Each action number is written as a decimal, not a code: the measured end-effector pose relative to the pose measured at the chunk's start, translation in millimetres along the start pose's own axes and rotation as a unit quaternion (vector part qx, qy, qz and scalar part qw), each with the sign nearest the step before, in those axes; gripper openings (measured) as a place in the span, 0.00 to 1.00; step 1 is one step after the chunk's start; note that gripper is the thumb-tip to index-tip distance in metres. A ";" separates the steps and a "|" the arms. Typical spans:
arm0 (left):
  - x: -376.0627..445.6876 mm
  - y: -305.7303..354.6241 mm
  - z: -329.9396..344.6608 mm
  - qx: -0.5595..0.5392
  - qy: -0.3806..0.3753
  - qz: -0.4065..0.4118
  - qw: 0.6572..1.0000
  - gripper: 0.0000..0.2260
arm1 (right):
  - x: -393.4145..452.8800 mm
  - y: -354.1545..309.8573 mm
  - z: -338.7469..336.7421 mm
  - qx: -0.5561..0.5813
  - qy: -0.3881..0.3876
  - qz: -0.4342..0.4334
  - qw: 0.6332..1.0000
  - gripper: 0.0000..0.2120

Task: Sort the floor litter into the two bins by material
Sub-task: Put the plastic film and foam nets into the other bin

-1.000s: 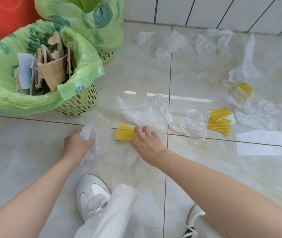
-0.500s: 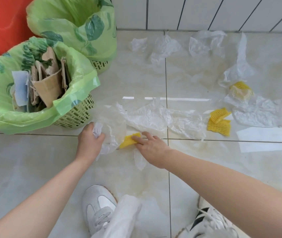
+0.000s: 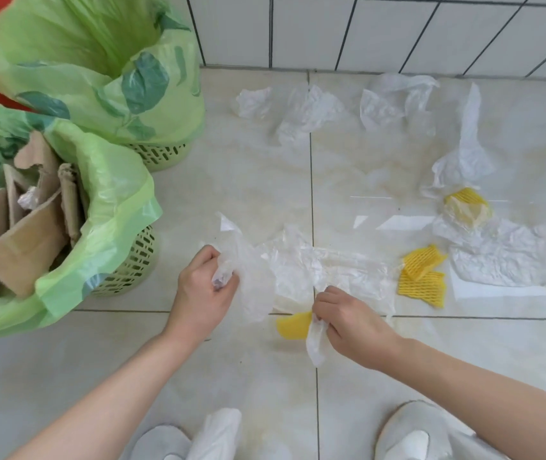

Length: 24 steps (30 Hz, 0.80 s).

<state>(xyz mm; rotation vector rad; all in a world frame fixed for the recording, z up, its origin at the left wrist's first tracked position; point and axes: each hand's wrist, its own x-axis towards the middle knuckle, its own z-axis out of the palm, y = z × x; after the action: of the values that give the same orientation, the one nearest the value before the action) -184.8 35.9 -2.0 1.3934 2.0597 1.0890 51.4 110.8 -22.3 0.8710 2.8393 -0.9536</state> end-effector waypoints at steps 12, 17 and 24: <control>39.2 -13.8 51.2 0.027 -0.106 -0.025 0.994 0.10 | 31.5 37.8 -13.7 0.027 0.088 0.041 0.995 0.10; 42.4 0.2 63.4 0.028 -0.133 -0.019 0.991 0.20 | 33.4 41.4 -6.4 0.048 0.115 0.058 0.991 0.10; 42.1 1.2 65.6 0.027 -0.099 0.007 0.995 0.26 | 19.4 45.9 -16.5 -0.006 0.120 0.066 0.991 0.10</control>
<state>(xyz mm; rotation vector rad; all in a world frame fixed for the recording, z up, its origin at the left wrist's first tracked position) -154.9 98.6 -37.2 1.4798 1.9531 0.8667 61.1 159.9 -37.9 1.2324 2.9289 -0.8705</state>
